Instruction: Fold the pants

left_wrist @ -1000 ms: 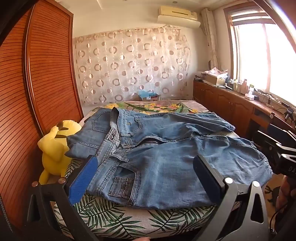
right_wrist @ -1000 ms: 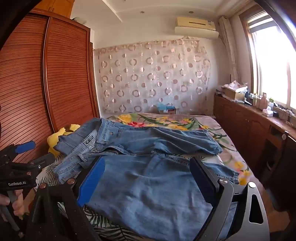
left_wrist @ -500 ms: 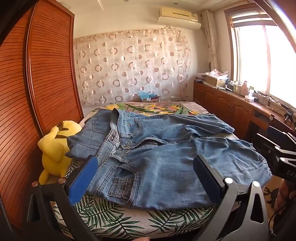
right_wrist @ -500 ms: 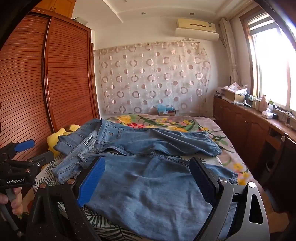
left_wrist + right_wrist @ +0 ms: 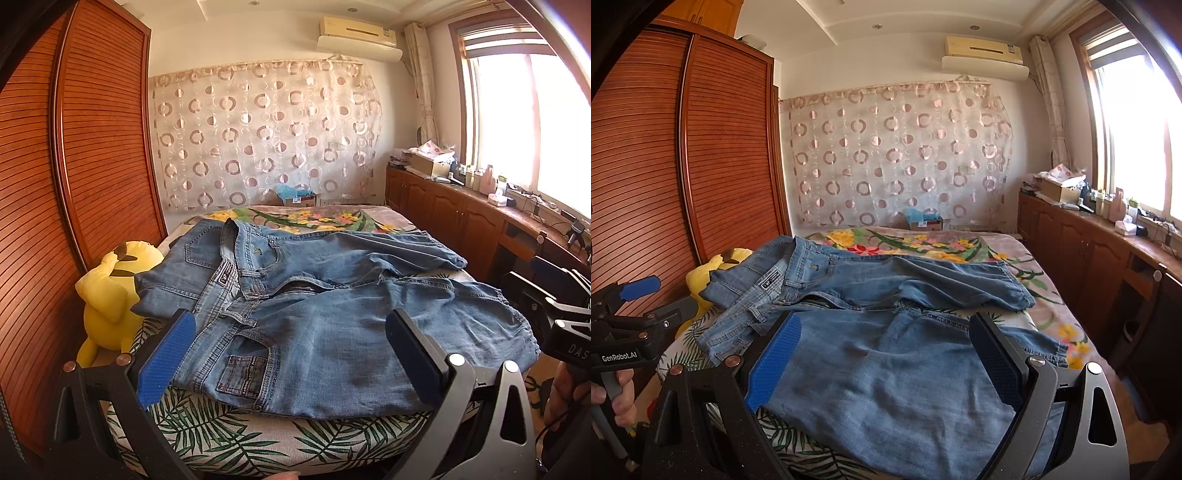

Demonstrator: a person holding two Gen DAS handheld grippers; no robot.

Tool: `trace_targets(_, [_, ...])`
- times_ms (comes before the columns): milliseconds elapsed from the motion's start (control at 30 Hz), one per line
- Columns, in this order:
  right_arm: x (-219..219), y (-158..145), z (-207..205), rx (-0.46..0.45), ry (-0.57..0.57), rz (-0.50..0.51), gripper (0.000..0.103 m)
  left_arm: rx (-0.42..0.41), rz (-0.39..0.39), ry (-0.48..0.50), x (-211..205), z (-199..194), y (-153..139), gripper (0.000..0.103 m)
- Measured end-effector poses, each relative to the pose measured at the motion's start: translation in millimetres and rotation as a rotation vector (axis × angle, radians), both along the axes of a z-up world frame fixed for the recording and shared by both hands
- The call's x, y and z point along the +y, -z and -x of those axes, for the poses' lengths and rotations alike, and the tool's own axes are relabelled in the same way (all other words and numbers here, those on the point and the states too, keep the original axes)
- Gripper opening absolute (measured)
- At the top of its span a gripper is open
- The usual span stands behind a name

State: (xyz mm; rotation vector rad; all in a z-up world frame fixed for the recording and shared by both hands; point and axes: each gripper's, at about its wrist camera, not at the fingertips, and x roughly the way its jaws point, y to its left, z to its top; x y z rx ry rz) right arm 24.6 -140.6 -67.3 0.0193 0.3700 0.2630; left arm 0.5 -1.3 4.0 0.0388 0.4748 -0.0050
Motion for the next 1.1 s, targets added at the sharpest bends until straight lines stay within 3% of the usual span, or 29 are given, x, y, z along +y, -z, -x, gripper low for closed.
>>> trace_targets(1100, [0.5,-0.7,2.2,-0.012,-0.003,-0.010,0.093,-0.010,0.004,-0.001,-2.8,2.9,-4.7,0.103])
